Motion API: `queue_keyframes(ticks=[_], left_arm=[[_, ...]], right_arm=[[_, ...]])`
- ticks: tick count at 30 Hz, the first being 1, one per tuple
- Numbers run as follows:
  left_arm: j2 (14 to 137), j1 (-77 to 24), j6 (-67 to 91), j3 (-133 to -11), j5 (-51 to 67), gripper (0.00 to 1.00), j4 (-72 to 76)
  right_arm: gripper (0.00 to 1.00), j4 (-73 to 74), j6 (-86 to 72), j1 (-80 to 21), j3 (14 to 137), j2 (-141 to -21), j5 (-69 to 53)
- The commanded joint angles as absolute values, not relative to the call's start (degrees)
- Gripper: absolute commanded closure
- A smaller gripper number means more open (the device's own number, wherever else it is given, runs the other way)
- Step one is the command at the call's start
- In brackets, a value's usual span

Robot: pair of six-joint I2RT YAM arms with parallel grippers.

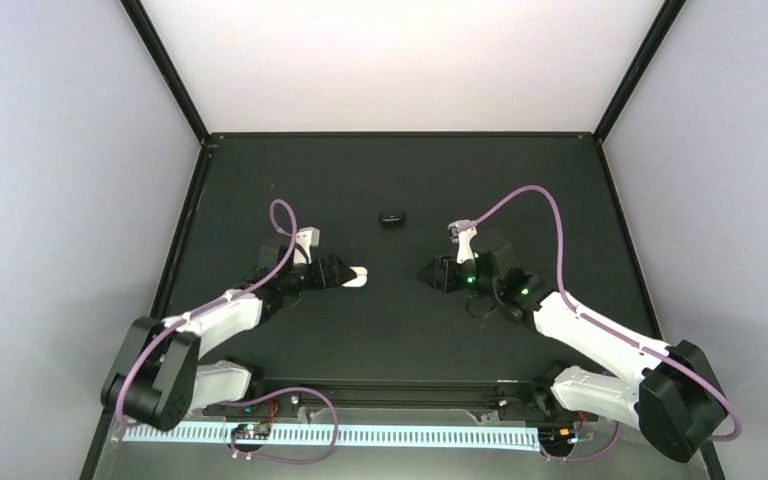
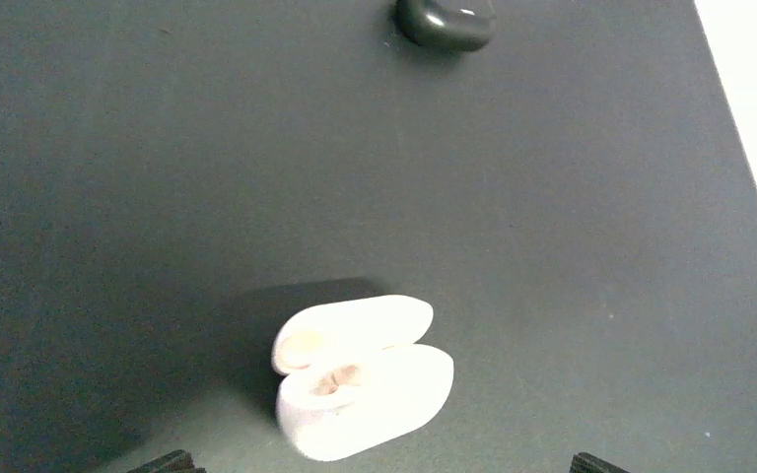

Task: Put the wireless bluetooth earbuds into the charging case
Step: Place the charging case at the center of the board.

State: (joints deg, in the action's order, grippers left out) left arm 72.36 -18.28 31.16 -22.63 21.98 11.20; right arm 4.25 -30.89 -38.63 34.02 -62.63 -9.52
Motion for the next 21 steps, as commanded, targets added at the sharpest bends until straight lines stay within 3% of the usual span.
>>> queue_keyframes(ticks=[1,7,13,18,21], left_arm=[[65.38,-17.22,28.32,-24.04,14.76,0.01,-2.58],[58.42,-13.17,29.89,-24.52,-1.27,0.01,-6.35],[68.75,-5.4,29.84,-32.22,-4.83,0.02,-5.92],[80.74,-2.35,28.25,-40.49,-2.72,0.11,-7.03],[85.56,-0.19,28.82,-43.47,-1.79,0.22,-7.12]], right_arm=[[0.43,4.46,-29.9,-38.58,35.42,-61.29,-9.79],[0.43,4.76,-29.4,-38.58,35.16,-59.96,-10.2],[0.43,6.35,-28.42,-38.58,35.27,-58.26,-10.07],[0.43,6.68,-28.8,-38.58,34.95,-56.91,-10.94],[0.43,6.6,-29.21,-38.5,34.69,-56.4,-11.51]])
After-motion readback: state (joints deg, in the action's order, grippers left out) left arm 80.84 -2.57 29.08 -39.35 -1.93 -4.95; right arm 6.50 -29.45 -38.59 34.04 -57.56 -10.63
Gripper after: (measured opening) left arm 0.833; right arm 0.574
